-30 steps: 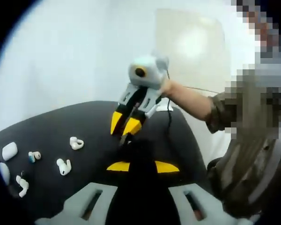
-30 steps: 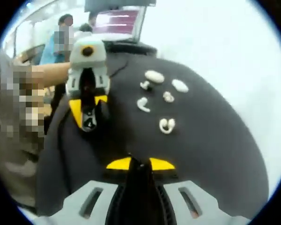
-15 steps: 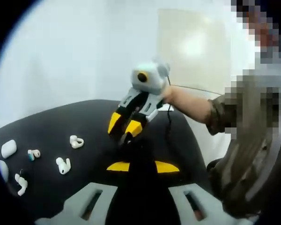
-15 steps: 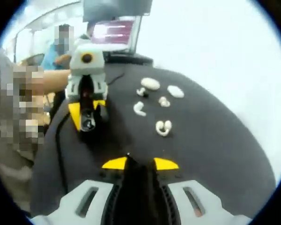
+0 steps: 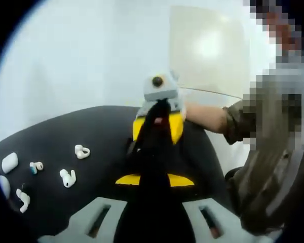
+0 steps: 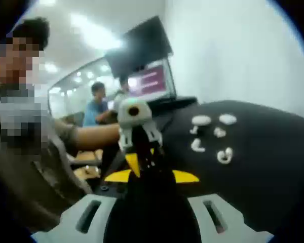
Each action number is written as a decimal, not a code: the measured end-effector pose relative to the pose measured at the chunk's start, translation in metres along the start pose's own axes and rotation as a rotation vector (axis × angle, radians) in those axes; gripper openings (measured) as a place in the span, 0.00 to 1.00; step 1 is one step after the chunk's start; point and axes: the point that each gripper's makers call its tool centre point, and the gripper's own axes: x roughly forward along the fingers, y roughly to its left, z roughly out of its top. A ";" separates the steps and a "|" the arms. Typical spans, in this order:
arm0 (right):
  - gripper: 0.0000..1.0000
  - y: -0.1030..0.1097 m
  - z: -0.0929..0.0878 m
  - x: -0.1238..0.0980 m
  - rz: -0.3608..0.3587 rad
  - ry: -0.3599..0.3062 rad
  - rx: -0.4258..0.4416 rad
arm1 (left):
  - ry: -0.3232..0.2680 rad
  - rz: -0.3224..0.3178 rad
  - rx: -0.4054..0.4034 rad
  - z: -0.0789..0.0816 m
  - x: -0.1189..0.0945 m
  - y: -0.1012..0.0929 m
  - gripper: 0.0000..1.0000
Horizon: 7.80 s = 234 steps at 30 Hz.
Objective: Pick up three earphones and place each one into its charging case using tactile feedback, ensure that each earphone is properly inserted and securely positioned inside the case.
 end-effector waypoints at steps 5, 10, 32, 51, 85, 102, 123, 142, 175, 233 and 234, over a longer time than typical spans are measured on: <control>0.30 0.006 0.012 0.018 0.027 -0.071 0.005 | 0.005 0.005 0.011 -0.001 0.001 0.000 0.15; 0.19 0.008 0.004 0.022 0.015 -0.020 -0.072 | 0.004 0.009 0.016 -0.001 0.001 0.002 0.15; 0.18 -0.014 0.002 -0.018 -0.067 -0.058 0.004 | -0.172 0.060 -0.076 0.035 -0.022 0.021 0.24; 0.18 -0.011 -0.002 -0.010 -0.057 -0.039 -0.023 | 0.486 0.463 -0.055 0.025 -0.096 0.145 0.15; 0.18 -0.009 -0.003 -0.007 -0.065 -0.025 -0.050 | 0.532 0.454 -0.302 -0.020 -0.082 0.171 0.10; 0.18 -0.008 -0.005 -0.006 -0.064 -0.017 -0.062 | 0.201 0.413 -0.312 0.048 -0.062 0.146 0.10; 0.18 0.015 -0.010 -0.001 0.020 0.022 -0.195 | 0.307 0.367 -0.468 0.016 0.021 0.077 0.10; 0.18 0.014 -0.015 -0.001 0.019 0.040 -0.176 | 0.278 0.425 -0.457 0.031 -0.020 0.078 0.18; 0.18 0.013 -0.017 -0.001 0.029 0.040 -0.164 | 0.344 0.429 -0.071 0.012 -0.020 0.073 0.16; 0.18 0.014 -0.017 0.000 0.049 0.029 -0.123 | 0.578 -0.065 0.024 -0.001 0.006 0.057 0.09; 0.18 0.014 -0.017 0.000 0.049 0.029 -0.122 | 0.564 -0.049 0.029 0.000 0.004 0.057 0.09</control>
